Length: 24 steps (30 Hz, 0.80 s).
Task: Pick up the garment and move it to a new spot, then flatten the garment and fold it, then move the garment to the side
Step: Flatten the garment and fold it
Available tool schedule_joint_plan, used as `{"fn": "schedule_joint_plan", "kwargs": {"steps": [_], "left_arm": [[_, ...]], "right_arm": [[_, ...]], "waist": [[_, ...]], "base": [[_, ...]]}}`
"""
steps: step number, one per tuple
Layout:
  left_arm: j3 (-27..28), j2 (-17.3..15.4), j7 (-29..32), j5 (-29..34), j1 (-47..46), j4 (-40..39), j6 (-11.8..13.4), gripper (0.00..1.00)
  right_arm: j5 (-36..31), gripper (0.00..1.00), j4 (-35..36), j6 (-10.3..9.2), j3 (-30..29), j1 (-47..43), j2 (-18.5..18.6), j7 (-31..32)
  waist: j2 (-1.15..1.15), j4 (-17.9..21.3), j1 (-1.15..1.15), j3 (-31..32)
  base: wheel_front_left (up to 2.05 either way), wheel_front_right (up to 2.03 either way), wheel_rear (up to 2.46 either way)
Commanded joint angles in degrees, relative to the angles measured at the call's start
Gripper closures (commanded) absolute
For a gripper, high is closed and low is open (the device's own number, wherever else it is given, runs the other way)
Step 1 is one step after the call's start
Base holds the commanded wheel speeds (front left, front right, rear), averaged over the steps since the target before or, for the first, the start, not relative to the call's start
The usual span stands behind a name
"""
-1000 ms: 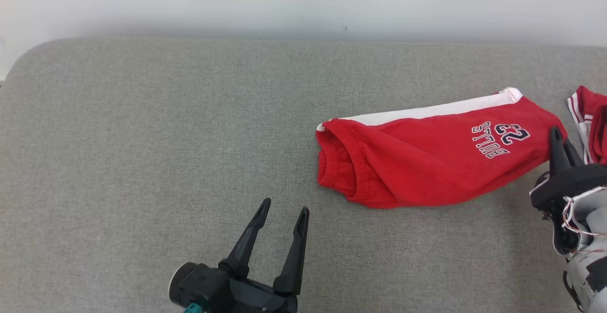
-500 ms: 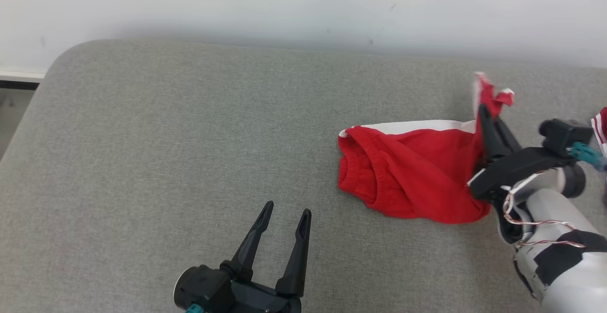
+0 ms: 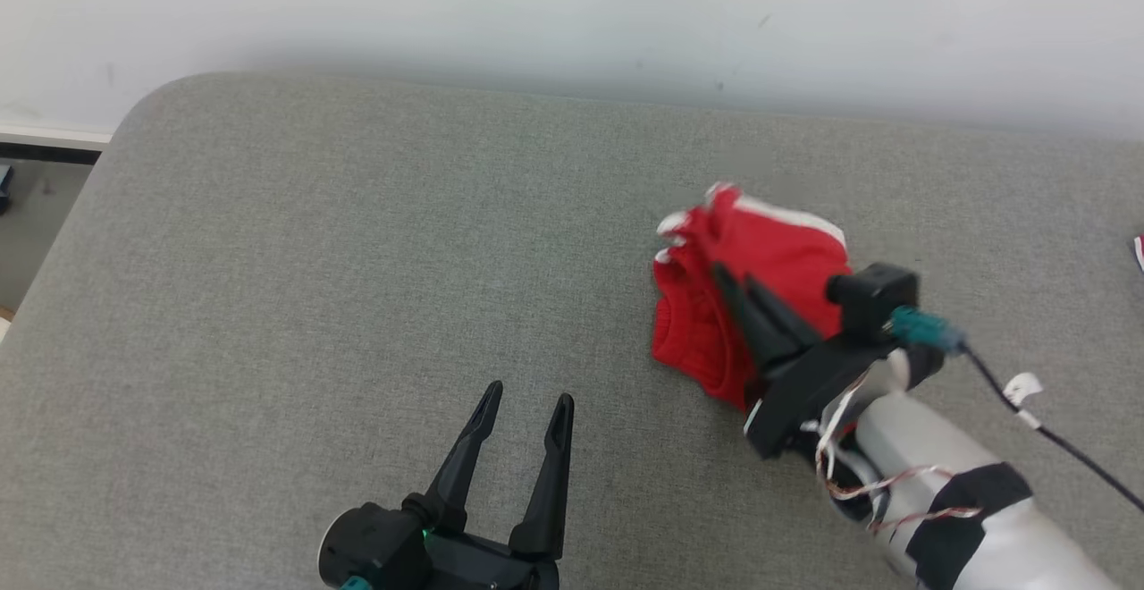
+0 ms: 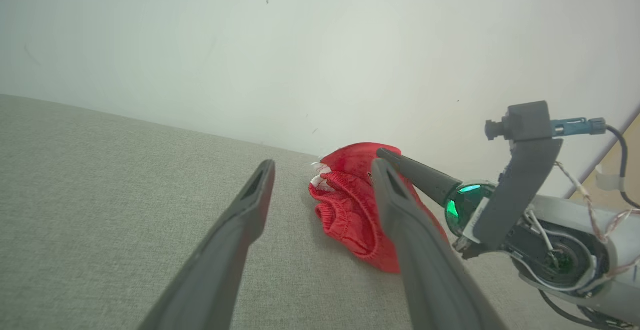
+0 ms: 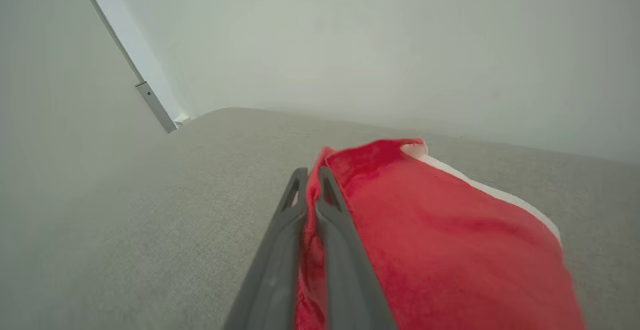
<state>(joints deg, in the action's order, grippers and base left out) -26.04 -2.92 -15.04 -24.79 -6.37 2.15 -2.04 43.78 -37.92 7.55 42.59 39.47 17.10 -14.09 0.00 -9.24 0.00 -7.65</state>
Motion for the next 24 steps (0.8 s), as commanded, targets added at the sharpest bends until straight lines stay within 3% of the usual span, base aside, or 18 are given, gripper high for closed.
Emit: {"fn": "schedule_joint_plan", "kwargs": {"steps": [1, 7, 14, 16, 17, 24], "left_arm": [[0.1, 0.0, -0.1, -0.3, 0.6, -0.3, 0.0, 0.00], [0.5, 0.0, -0.1, -0.3, 0.7, -0.6, 0.1, 0.00], [0.8, 0.0, -0.1, -0.3, 1.1, -0.8, 0.2, 0.00], [0.7, 0.0, -0.1, -0.4, 1.3, -0.7, 0.3, 0.00], [0.7, 0.0, -0.1, -0.4, 1.3, -0.8, 0.4, 0.00], [1.7, 0.0, -0.1, -0.2, 2.1, -0.7, 0.9, 0.00]], "right_arm": [[0.1, 1.00, 0.3, -0.16, 1.3, -1.0, 0.3, 0.4], [-0.6, 1.00, 1.5, -0.16, 7.9, -2.8, 0.9, 2.3], [0.7, 1.00, 2.8, -0.16, 10.9, -4.3, 0.9, 3.0], [0.9, 0.16, 2.5, -0.16, 11.2, -4.6, 0.5, 2.7], [1.1, 0.00, 2.4, -0.16, 11.1, -4.6, 0.3, 2.4], [1.7, 0.00, 4.0, -0.16, 8.7, -4.8, 0.0, -0.1]], "waist": [[0.00, 0.1, 0.00, -0.1], [0.00, 0.5, 0.00, -0.2], [0.00, 1.2, 0.00, 0.3], [0.00, 1.4, 0.00, 0.7], [0.00, 1.4, 0.00, 0.8], [0.00, 2.7, 0.00, 2.5]], "base": [[0.00, 0.00, 0.00], [0.00, 0.00, 0.00], [0.00, 0.00, 0.00], [0.00, 0.00, 0.00], [0.00, 0.00, 0.00], [0.00, 0.00, 0.00]]}}
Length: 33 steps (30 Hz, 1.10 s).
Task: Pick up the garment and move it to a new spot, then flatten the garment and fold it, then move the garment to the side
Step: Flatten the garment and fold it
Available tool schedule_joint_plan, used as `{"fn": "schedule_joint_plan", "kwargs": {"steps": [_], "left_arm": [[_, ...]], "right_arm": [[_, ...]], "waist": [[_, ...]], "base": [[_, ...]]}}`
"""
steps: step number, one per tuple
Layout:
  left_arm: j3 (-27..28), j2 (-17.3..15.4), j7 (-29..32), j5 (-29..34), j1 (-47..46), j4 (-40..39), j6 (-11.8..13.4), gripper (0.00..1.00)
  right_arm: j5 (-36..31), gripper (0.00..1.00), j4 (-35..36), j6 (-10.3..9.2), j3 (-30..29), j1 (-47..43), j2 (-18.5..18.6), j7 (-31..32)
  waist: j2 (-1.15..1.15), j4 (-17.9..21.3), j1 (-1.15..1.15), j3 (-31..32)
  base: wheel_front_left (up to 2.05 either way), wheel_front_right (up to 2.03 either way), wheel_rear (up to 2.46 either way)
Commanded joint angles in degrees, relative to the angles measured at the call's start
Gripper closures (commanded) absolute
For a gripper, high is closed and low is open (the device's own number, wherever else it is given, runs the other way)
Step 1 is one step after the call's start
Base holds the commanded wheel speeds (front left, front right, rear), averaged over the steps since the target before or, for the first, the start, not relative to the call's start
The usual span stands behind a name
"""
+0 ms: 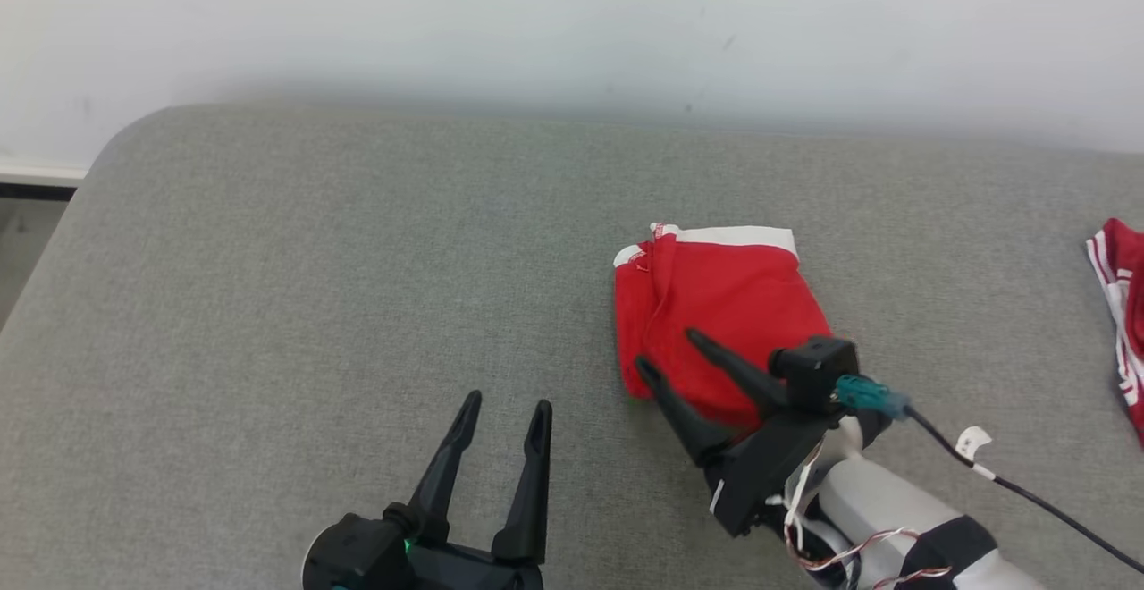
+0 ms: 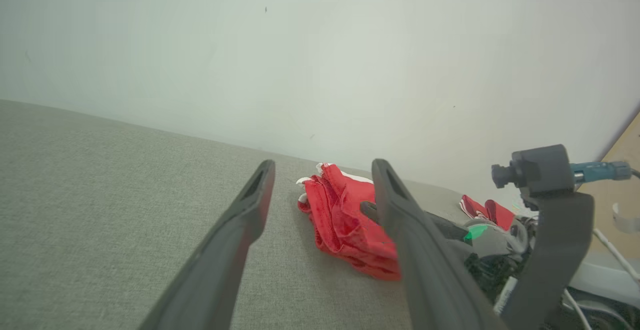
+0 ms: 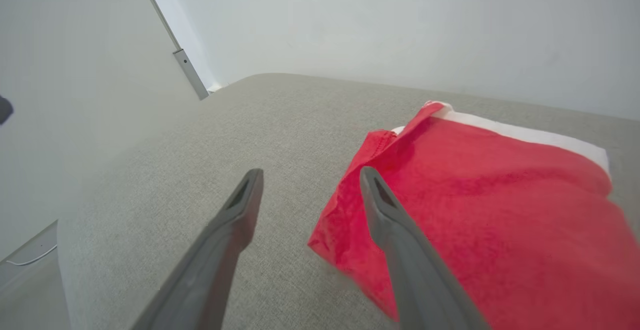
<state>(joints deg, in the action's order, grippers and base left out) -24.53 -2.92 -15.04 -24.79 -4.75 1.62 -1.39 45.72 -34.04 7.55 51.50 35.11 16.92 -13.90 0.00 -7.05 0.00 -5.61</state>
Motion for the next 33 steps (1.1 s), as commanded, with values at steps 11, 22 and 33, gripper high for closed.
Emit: {"fn": "schedule_joint_plan", "kwargs": {"steps": [11, 22, 33], "left_arm": [[4.5, 0.0, -0.1, 1.5, 2.2, -0.2, 1.5, 0.00], [11.3, 0.1, -0.1, 2.8, 5.5, -1.4, 1.8, 0.00], [14.6, 0.0, -0.1, 3.9, 10.5, -0.7, -1.6, 0.00]], "right_arm": [[-12.8, 0.00, 6.4, -0.16, -20.8, -7.9, -2.1, -1.2], [-28.2, 0.00, 17.1, -0.16, -39.9, -24.2, -8.0, -1.2], [-31.7, 0.00, 26.4, -0.16, -45.2, -37.0, -10.3, -1.2]], "waist": [[0.00, 4.2, 0.00, 2.9], [0.00, 7.2, 0.00, 5.5], [0.00, 6.8, 0.00, 9.1]], "base": [[0.00, 0.00, 0.00], [0.00, 0.00, 0.00], [0.00, 0.00, 0.00]]}}
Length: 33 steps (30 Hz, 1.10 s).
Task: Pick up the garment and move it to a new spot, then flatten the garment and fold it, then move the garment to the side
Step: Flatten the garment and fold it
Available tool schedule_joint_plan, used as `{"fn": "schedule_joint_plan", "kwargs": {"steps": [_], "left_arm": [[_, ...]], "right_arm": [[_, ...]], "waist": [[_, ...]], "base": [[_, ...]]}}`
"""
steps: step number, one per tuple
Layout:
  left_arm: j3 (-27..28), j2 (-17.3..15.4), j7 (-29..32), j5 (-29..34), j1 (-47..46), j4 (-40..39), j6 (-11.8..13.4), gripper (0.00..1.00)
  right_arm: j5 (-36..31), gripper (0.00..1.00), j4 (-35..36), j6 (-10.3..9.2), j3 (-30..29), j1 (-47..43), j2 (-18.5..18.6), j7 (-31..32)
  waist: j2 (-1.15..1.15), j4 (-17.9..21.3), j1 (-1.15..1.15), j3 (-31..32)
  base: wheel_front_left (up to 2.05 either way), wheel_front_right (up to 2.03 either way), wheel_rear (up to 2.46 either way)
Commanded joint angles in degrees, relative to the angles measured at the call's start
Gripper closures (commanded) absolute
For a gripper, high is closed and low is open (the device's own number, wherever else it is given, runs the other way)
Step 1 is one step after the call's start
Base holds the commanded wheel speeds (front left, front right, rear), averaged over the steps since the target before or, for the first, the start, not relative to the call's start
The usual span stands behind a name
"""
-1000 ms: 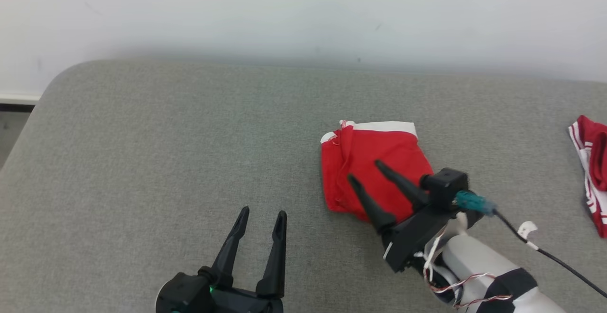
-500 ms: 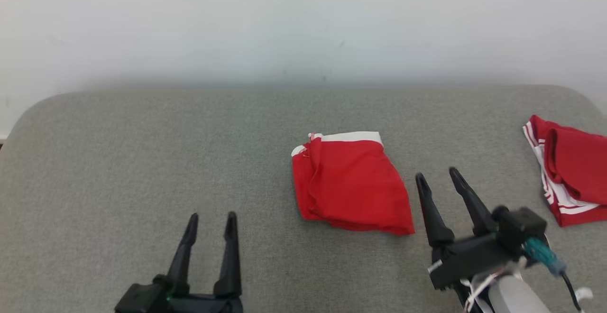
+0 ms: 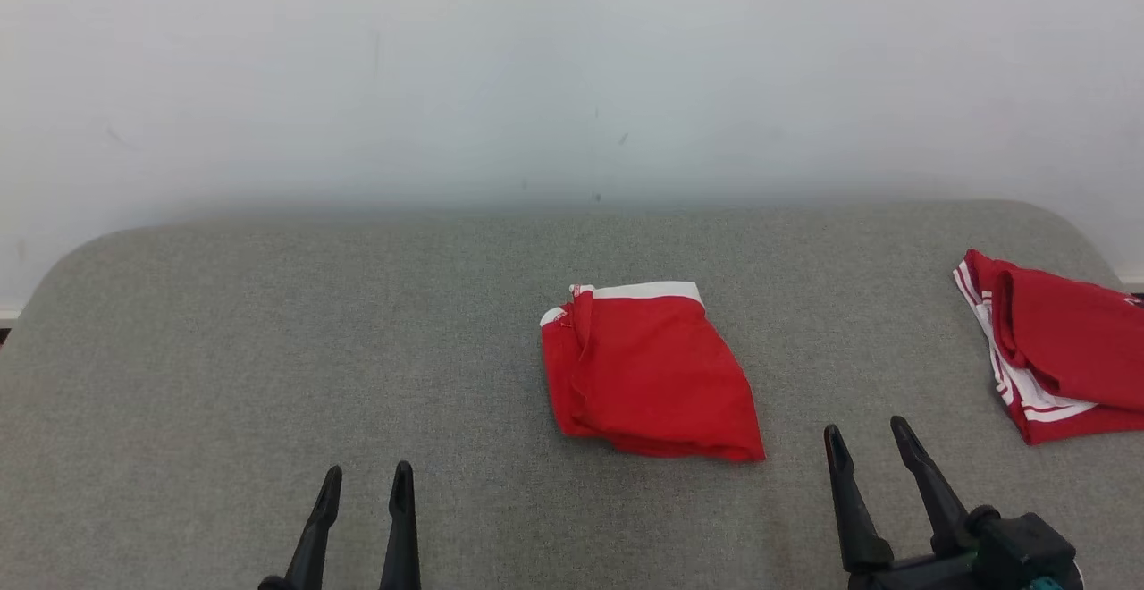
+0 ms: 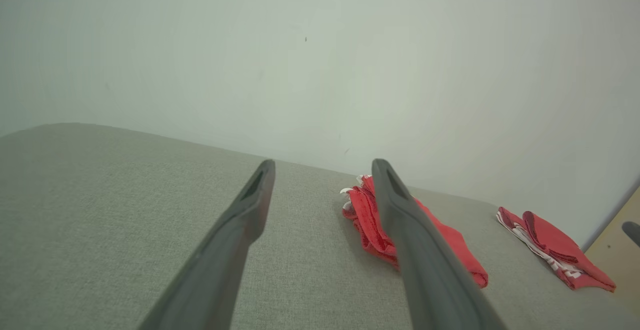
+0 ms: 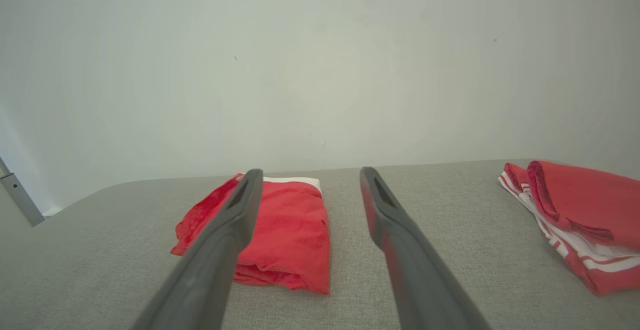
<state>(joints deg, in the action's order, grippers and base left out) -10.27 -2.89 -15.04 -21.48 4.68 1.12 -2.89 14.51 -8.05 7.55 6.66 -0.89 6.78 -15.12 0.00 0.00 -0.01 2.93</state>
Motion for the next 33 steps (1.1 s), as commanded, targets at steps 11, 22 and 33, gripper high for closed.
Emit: {"fn": "schedule_joint_plan", "kwargs": {"steps": [11, 22, 33], "left_arm": [[4.2, 0.0, -0.1, 10.9, 6.3, -2.5, 0.3, 0.00], [4.4, 0.0, -0.1, 12.7, 7.6, -1.9, 0.6, 0.00], [3.8, 0.0, -0.1, 13.9, 8.2, -0.7, 0.1, 0.00]], "right_arm": [[-5.7, 0.00, 4.6, -0.16, -1.2, -7.7, -1.1, 0.0], [-6.5, 0.00, 4.2, -0.16, -1.7, -9.4, -1.4, 0.0], [-6.7, 0.00, 3.1, -0.16, -0.9, -9.3, -2.0, 0.0]], "waist": [[0.00, -0.2, 0.01, 3.3], [0.00, -0.6, 0.01, 3.9], [0.00, -0.7, 0.01, 3.7]], "base": [[0.00, 0.00, 0.00], [0.00, 0.00, 0.00], [0.00, 0.00, 0.00]]}}
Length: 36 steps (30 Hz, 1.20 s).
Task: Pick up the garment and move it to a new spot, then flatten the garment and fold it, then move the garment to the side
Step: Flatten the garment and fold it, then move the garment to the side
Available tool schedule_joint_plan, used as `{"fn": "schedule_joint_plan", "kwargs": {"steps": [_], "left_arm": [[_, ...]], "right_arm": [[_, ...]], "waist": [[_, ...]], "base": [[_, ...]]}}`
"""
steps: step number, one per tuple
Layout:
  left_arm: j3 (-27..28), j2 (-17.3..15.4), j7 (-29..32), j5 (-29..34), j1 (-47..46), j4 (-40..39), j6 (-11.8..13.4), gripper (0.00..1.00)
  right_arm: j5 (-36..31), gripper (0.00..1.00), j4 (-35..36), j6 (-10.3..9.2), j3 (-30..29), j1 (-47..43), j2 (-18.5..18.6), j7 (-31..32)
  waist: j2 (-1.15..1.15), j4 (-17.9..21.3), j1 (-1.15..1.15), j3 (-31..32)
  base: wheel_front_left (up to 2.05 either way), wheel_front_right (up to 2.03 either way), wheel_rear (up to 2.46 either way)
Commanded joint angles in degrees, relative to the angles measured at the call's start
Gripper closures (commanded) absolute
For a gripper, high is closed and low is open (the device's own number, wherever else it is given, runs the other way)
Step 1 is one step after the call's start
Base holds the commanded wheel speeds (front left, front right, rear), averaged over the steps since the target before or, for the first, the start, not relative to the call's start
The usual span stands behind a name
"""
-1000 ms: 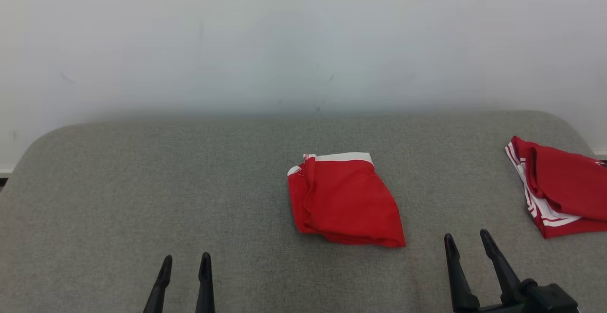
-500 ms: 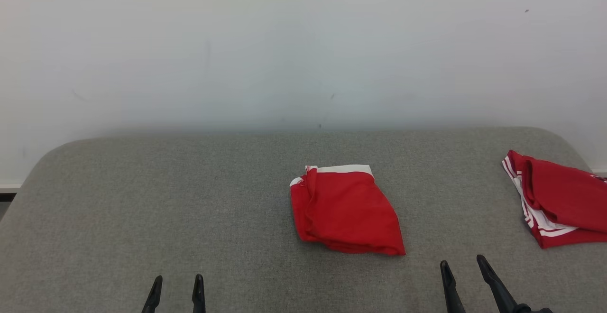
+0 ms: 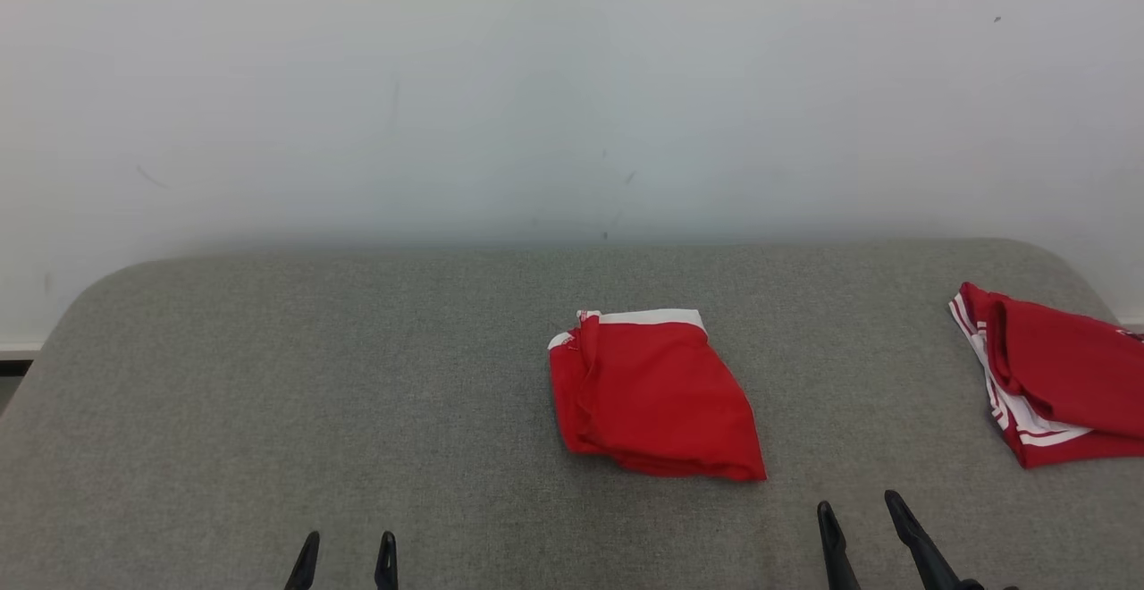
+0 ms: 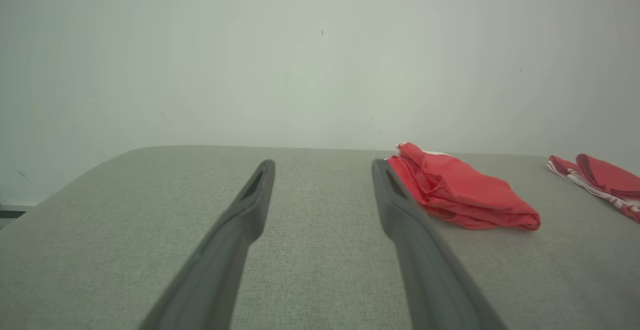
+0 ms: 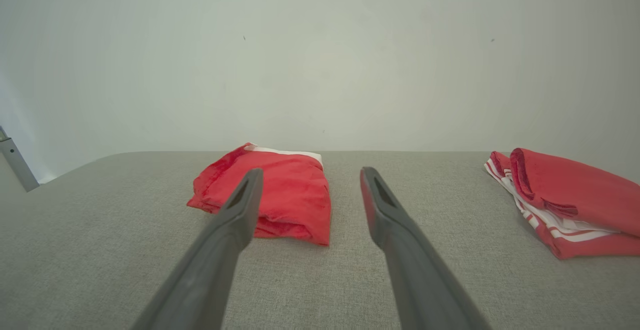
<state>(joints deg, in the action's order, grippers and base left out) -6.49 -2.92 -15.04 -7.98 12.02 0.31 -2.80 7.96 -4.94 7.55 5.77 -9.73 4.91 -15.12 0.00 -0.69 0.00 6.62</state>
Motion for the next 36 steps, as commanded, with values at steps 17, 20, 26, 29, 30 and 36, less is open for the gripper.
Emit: {"fn": "schedule_joint_plan", "kwargs": {"steps": [17, 20, 26, 29, 30, 36], "left_arm": [[0.2, 0.0, -0.1, 0.1, -0.2, 0.9, 0.1, 0.00], [0.3, 0.0, -0.1, -0.4, -0.4, 1.0, 0.1, 0.00], [0.1, 0.0, -0.1, -0.3, -1.0, 1.0, -0.1, 0.00], [0.0, 0.0, -0.1, -0.3, -1.3, 1.0, 0.0, 0.00], [0.0, 0.0, -0.1, -0.3, -1.4, 1.0, 0.0, 0.00], [-0.9, 0.0, -0.1, 0.3, -2.1, 0.8, -0.2, 0.00]], "right_arm": [[0.3, 0.00, -0.6, -0.16, 0.9, 0.3, -0.2, 0.0], [0.2, 0.00, -0.5, -0.16, 0.8, 0.2, -0.4, 0.0], [0.1, 0.00, -0.6, -0.16, 0.7, 0.4, -0.5, 0.0], [0.1, 0.00, -0.7, -0.16, 0.6, 0.9, -0.4, 0.0], [0.2, 0.00, -0.8, -0.16, 0.7, 1.2, -0.3, 0.0], [4.3, 0.00, -4.1, -0.16, 2.2, 4.8, 0.6, 0.0]], "waist": [[0.00, -0.2, 0.00, -0.7], [0.00, -0.3, 0.00, -0.8], [0.00, -0.7, 0.00, -1.4], [0.00, -0.8, 0.00, -1.7], [0.00, -0.8, 0.00, -1.9], [0.00, -1.1, 0.00, -3.5]], "base": [[0.00, 0.00, 0.00], [0.00, 0.00, 0.00], [0.00, 0.00, 0.00], [0.00, 0.00, 0.00], [0.00, 0.00, 0.00], [0.00, 0.00, 0.00]]}}
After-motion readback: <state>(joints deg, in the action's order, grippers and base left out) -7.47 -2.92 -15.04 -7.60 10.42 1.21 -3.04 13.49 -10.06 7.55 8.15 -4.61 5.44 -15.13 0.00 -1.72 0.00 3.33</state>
